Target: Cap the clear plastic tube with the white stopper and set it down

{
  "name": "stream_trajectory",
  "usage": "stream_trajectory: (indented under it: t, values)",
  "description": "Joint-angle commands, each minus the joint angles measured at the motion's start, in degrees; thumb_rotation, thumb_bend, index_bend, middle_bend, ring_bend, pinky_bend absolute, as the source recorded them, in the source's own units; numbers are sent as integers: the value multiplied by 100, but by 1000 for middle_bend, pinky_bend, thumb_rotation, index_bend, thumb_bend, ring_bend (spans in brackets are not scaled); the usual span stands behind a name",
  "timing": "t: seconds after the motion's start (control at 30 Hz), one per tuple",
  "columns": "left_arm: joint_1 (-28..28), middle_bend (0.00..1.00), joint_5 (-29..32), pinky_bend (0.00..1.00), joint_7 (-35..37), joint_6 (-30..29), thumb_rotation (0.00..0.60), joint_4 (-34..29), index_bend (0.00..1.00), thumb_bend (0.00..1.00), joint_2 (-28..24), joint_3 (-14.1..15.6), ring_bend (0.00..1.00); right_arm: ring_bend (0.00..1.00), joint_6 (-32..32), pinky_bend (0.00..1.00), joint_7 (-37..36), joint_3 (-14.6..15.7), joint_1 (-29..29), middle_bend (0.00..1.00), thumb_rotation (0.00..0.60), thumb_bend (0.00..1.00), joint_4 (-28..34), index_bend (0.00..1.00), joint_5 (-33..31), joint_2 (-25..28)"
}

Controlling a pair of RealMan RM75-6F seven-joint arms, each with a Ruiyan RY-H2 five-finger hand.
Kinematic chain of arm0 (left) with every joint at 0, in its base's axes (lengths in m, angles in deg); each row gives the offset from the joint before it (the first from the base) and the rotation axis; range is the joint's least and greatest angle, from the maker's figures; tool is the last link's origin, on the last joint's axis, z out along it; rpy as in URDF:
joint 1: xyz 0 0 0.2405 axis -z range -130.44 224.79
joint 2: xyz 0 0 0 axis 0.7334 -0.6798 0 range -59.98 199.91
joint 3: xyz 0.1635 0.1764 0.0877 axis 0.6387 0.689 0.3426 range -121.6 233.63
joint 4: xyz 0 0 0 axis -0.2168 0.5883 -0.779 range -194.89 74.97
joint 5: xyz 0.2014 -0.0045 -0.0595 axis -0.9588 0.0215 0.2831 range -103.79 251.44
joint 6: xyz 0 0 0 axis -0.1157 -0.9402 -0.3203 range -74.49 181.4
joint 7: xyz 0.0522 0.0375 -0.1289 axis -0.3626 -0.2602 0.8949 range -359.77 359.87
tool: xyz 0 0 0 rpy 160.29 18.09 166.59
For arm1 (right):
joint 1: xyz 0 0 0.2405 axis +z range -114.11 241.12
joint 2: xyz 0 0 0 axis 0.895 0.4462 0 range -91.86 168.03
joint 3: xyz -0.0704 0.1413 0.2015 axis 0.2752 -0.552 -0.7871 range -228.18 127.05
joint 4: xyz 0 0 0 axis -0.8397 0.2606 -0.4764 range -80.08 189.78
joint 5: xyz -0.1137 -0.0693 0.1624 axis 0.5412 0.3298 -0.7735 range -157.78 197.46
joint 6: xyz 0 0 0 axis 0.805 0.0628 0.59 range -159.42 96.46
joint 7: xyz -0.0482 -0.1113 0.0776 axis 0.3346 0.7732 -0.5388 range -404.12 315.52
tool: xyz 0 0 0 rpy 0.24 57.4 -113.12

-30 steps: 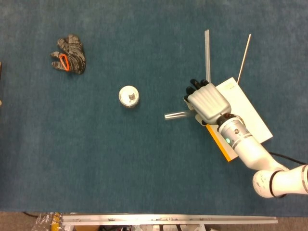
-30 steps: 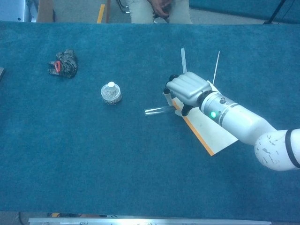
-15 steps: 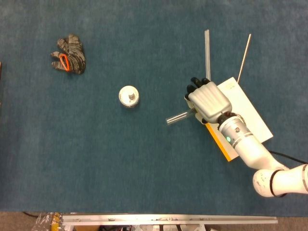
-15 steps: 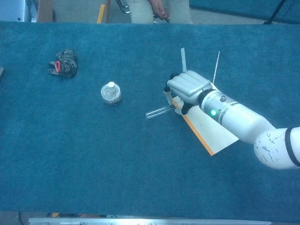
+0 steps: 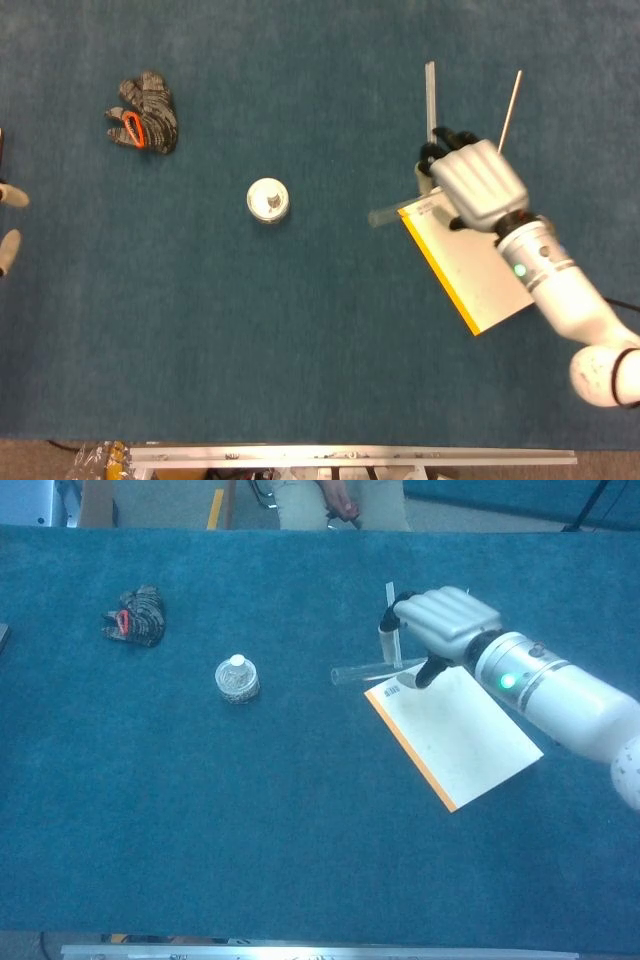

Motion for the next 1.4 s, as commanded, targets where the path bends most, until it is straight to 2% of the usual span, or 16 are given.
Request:
stream_trajectory:
  t: [0.03, 0.33, 0.7, 1.0, 1.4]
  values:
    - [178, 352, -65, 256, 0, 174, 600, -176, 384, 372, -97, -55, 275, 128, 95, 238, -312, -129, -136, 312, 600, 283, 306, 573, 128, 434]
    - [892, 354, -69, 256, 369, 1103, 600, -551, 384, 372, -122, -157, 275, 128, 207, 238, -939, -327, -408, 312, 600, 283, 807, 589, 284, 1435]
    - [1763, 317, 102, 256, -13, 2126, 600, -785, 370, 371, 311, -358, 269, 128, 237, 238, -1515, -440, -683, 312, 600, 282, 1070, 589, 438, 2275]
    - [2311, 270, 709, 256, -764, 2827, 600, -628, 362, 367, 948, -531, 250, 128, 202, 238, -1871, -401, -885, 313, 600, 282, 997, 590, 584, 2588]
    - [2751, 243, 1384, 252, -1447, 3143, 600, -122, 372, 364, 1812, -674, 213, 128, 67, 238, -2162, -359, -999, 313, 600, 283, 748, 590, 705, 2620]
